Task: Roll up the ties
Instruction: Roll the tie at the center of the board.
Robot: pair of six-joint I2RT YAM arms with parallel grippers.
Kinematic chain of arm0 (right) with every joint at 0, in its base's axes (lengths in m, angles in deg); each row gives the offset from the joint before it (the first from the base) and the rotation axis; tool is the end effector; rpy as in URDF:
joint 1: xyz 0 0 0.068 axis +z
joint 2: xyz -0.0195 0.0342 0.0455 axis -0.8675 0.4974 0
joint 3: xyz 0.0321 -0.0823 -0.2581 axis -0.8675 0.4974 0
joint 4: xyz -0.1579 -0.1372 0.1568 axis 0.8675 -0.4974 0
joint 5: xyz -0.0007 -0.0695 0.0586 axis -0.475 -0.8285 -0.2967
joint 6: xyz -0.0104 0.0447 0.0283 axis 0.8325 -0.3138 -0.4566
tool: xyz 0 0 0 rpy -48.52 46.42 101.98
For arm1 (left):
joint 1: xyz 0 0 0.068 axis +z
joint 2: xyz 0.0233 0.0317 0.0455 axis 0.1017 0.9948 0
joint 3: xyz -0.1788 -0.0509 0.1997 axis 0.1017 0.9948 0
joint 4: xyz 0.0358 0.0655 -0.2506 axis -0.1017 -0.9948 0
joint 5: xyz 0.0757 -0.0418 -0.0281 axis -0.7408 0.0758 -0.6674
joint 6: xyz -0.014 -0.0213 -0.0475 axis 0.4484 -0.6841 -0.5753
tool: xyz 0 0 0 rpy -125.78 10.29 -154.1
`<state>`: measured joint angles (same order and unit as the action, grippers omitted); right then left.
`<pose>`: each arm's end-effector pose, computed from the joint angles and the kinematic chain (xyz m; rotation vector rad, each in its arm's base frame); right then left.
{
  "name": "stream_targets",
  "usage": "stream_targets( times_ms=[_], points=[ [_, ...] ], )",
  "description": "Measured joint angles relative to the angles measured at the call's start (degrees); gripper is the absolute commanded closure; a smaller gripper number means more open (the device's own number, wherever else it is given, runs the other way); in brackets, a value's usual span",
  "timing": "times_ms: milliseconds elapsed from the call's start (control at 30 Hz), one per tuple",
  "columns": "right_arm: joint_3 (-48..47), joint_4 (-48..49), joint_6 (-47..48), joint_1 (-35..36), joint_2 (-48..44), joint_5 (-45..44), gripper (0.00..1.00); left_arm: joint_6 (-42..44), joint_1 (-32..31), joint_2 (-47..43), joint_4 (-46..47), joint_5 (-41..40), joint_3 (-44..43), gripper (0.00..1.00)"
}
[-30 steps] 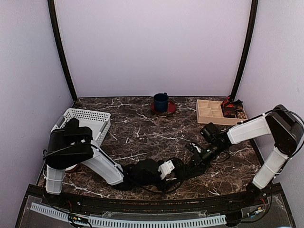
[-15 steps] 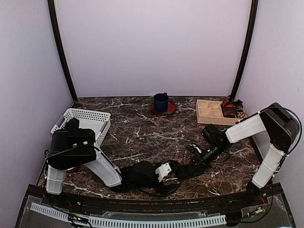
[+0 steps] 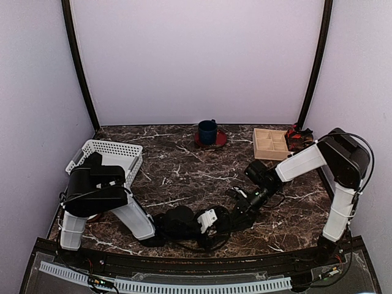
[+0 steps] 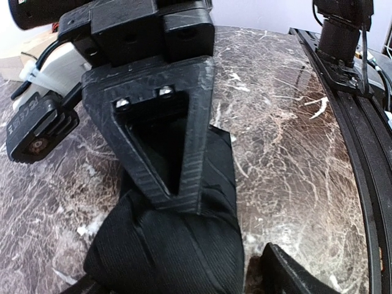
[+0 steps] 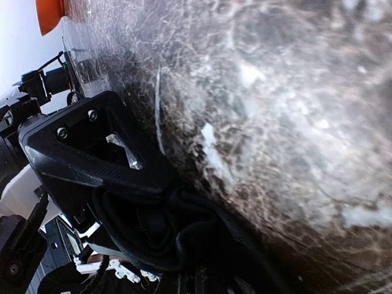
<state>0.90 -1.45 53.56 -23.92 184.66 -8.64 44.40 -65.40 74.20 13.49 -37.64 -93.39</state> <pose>0.2209 0.1970 0.0971 0.4684 -2.5375 -1.2358 0.1213 -0.3606 0.0777 1.1744 1.5326 -0.8559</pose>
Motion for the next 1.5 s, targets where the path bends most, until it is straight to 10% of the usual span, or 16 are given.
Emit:
stream_targets(
  times_ms=[467, 933, 1033, 1167, 1500],
  points=[
    [-4.6, 1.6, 0.0, 4.5, 4.1, 1.3, 1.0, 1.0, 1.7, -6.1, 4.6, -3.2, 11.8, 0.06],
    [-12.1, -2.9, 4.8, 6.2, 8.9, 1.9, 1.0, 1.3, 2.7, -4.6, 3.1, 2.8, 8.8, 0.46],
    [-12.3, -3.4, 5.3, 6.3, 8.8, 1.5, 0.84, 0.5, 2.9, -4.5, 3.2, 2.2, 8.8, 0.54],
    [-13.0, -5.0, 4.9, 6.3, 7.0, -0.5, 0.64, -0.6, 2.7, -4.6, 2.8, 1.5, 8.8, 0.55],
    [-11.3, -4.4, -3.7, 6.9, -1.5, -11.4, 0.6, -3.9, 2.3, -5.4, 0.4, 0.3, 8.2, 0.55]
  ],
)
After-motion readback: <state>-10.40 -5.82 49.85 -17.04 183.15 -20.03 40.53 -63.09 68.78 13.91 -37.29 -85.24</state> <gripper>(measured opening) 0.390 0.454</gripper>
